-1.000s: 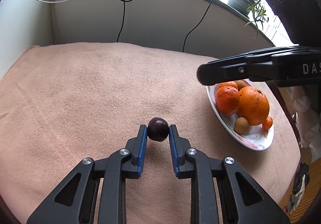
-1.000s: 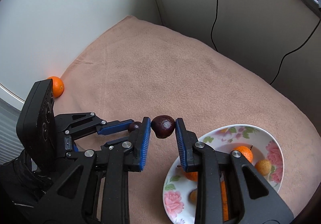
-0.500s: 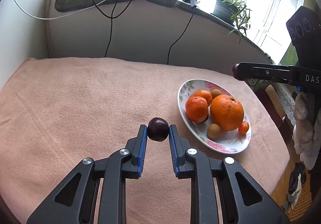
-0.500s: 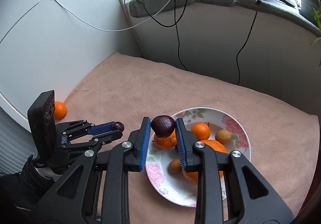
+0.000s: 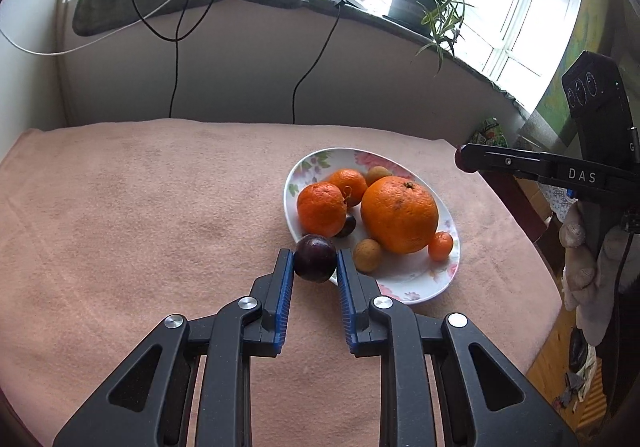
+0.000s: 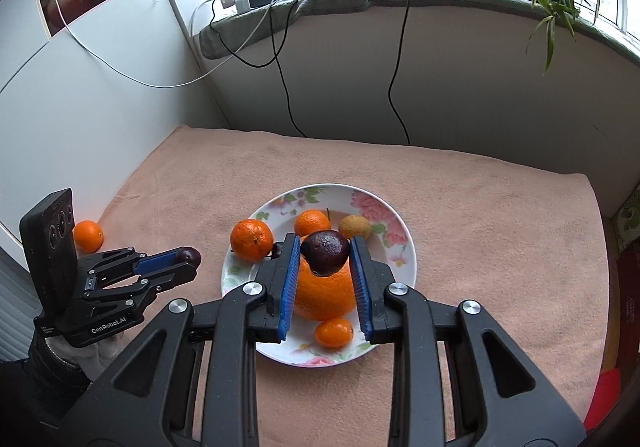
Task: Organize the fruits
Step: 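Carry the cherry with the left tool while the right tool carries its cherry over the plate, then open the left tool onto the plate while the right tool releases its cherry there, then move both open tools toward the large orange lying against the wall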
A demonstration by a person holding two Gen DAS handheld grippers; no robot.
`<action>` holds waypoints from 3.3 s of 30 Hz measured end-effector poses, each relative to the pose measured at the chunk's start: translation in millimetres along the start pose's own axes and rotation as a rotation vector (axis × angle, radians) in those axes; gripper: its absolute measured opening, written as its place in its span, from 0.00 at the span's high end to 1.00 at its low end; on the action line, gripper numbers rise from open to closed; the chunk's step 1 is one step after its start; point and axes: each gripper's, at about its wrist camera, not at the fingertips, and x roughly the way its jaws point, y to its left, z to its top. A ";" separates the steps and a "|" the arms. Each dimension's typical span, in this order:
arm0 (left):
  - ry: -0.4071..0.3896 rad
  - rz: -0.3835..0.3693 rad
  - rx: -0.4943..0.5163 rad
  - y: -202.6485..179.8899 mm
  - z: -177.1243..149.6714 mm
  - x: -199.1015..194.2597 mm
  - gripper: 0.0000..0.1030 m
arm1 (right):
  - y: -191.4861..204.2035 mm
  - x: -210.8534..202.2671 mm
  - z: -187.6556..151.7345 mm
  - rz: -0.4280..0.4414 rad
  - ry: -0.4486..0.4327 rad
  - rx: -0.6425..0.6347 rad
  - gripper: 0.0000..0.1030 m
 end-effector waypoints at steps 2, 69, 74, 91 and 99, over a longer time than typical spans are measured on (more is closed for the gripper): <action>0.002 -0.005 0.004 -5.0 0.3 1.6 0.80 | -6.6 1.0 -5.0 -0.022 0.004 0.006 0.74; 0.036 -0.008 0.069 -39.9 5.9 22.9 0.58 | -26.4 33.8 -20.4 -0.124 0.021 -0.016 0.51; 0.024 0.007 0.081 -43.6 6.9 21.8 0.36 | -24.2 30.1 -20.4 -0.130 0.009 -0.017 0.39; -0.013 0.125 0.083 -39.1 6.7 10.7 0.23 | -17.8 13.1 -26.3 -0.147 -0.076 0.045 0.24; -0.058 0.169 0.077 -32.8 6.1 -10.1 0.23 | -3.6 8.5 -28.9 -0.085 -0.107 0.054 0.24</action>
